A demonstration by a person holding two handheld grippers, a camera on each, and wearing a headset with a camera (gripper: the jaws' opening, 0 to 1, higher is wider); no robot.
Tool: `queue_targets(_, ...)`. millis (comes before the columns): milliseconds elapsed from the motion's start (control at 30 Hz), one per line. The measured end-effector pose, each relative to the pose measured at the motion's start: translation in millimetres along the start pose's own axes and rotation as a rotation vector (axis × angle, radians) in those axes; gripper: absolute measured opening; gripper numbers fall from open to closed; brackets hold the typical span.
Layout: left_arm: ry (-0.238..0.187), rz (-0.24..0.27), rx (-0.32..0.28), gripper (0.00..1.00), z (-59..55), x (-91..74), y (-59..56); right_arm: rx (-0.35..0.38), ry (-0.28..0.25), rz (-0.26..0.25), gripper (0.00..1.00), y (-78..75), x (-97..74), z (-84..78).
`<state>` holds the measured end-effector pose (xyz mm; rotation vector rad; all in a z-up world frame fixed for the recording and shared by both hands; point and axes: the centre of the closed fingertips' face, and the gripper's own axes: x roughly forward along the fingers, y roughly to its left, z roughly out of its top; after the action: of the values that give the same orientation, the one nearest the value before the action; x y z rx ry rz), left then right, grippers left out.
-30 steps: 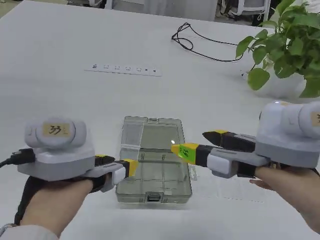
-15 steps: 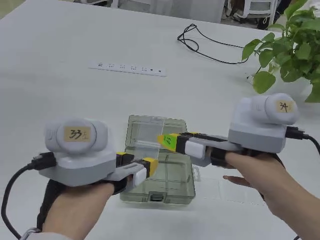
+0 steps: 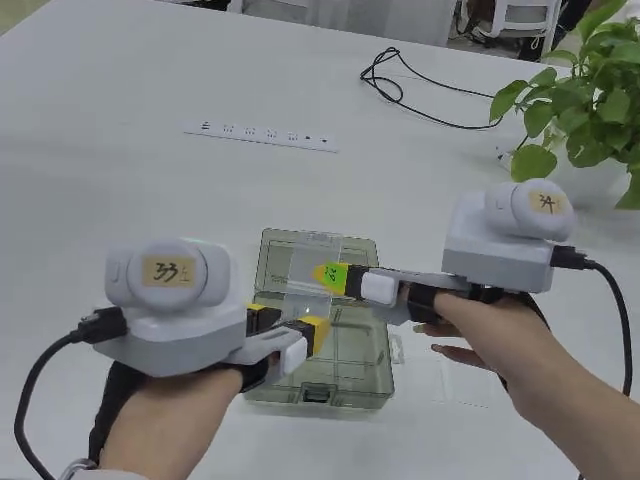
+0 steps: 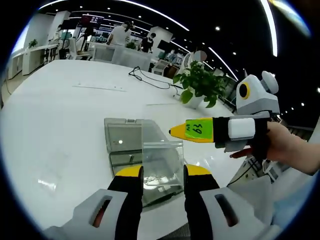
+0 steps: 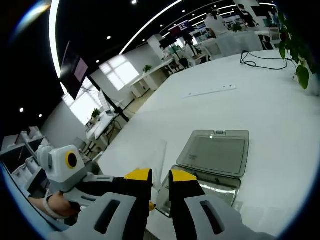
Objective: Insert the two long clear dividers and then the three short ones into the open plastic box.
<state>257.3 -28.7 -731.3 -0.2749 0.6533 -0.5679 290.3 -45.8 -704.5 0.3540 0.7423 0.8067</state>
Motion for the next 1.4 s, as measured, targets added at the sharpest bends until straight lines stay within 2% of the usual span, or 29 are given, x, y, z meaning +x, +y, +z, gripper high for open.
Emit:
queue_targets(533,0.003,-0.017,0.014,0.3,-1.9,2.7,-4.1,0.003,0.026,-0.003,0.04,-0.3,2.3,-5.2)
queue_targets(733,0.009,-0.023,0.017,0.3,-3.3,3.8,-4.6,0.021,0.04,-0.003,0.03,-0.1,1.5,-6.6)
queue_targets(1067,-0.006,-0.047,0.023,0.31,-7.2,5.2,-7.1,0.034,0.068,-0.017,0.02,0.7,-0.6,-10.6)
queue_targets(1167,-0.008,-0.059,0.057,0.29,-7.2,5.5,-9.8,0.031,0.076,-0.023,0.01,0.5,-0.9,-11.2)
queue_targets(1200,-0.009,-0.062,0.089,0.29,-6.9,5.8,-10.9,0.03,0.08,-0.025,0.01,0.5,-1.0,-11.3)
queue_targets(1267,0.001,-0.063,0.139,0.35,-9.0,6.9,-10.3,0.035,0.083,-0.022,0.01,1.7,-1.5,-10.4)
queue_targets(1333,0.009,-0.069,0.151,0.42,-11.1,7.4,-10.3,0.032,0.085,-0.027,0.01,1.6,-2.4,-9.5)
queue_targets(1400,-0.008,-0.082,0.178,0.46,-9.0,6.8,-10.5,0.035,0.095,-0.033,0.01,0.9,-3.3,-10.3)
